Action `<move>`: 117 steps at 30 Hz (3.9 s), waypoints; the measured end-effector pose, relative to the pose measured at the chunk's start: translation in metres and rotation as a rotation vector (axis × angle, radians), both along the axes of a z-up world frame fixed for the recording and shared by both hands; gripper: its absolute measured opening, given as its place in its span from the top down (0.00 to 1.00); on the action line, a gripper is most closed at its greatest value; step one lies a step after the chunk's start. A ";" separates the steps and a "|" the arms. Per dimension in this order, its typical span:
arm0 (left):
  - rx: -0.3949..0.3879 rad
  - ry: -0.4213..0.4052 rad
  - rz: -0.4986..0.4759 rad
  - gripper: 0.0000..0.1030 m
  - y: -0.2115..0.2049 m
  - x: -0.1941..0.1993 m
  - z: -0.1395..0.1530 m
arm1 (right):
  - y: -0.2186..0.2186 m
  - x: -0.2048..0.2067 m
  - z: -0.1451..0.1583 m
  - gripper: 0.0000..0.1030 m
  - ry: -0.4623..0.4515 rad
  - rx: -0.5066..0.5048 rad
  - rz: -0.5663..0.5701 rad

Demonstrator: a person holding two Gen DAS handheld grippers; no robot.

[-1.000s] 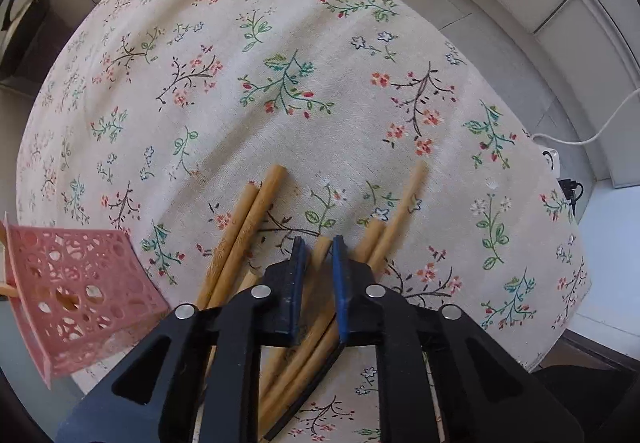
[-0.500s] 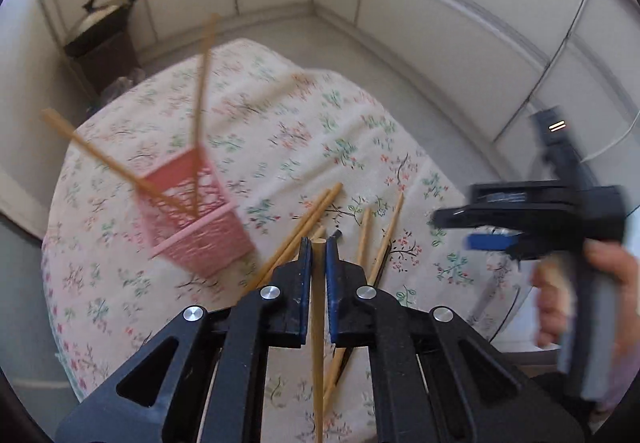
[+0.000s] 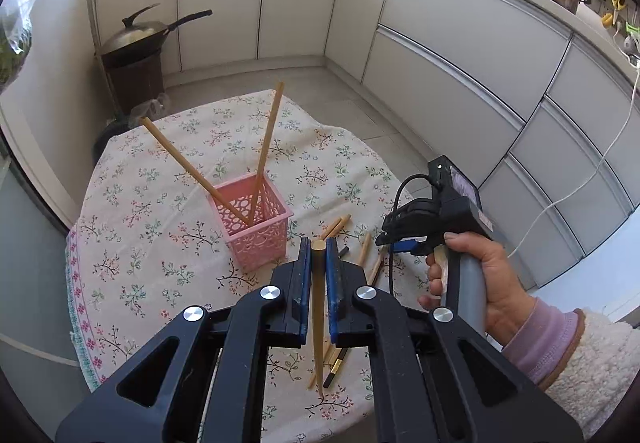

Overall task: Organize utensils
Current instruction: 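Carry the chopstick into the pink basket with the left gripper while the right gripper grasps another chopstick, then lower the held chopstick into the pink basket and open the right gripper, then lower the left gripper onto the pile and grasp a wooden chopstick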

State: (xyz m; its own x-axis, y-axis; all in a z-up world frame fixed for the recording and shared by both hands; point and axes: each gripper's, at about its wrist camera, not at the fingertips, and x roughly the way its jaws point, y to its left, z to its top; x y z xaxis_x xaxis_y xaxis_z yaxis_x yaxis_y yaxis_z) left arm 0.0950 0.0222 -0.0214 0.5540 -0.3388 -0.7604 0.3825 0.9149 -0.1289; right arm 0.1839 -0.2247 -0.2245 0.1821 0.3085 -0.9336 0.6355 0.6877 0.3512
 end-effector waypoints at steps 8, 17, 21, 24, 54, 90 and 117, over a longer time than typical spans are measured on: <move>-0.055 -0.032 0.053 0.94 0.018 -0.001 0.015 | -0.015 -0.015 0.030 0.94 -0.128 0.031 -0.079; -0.122 -0.112 0.086 0.94 0.030 -0.015 0.046 | -0.009 -0.072 0.169 0.94 -0.514 -0.115 0.022; -0.151 -0.166 0.118 0.94 0.036 -0.014 0.066 | -0.014 -0.086 0.220 0.94 -0.656 -0.153 0.009; -0.188 -0.222 0.167 0.94 0.043 -0.011 0.088 | -0.018 -0.088 0.250 0.94 -0.743 -0.127 -0.004; -0.072 -0.295 0.465 0.68 0.069 0.031 0.070 | 0.046 -0.040 0.282 0.94 -0.860 -0.124 0.161; 0.082 -0.349 0.445 0.30 0.034 -0.002 0.064 | 0.090 -0.088 0.254 0.33 -0.784 -0.653 0.297; 0.151 0.058 0.055 0.07 -0.051 0.012 -0.034 | -0.007 -0.200 0.153 0.06 -0.390 -0.487 0.208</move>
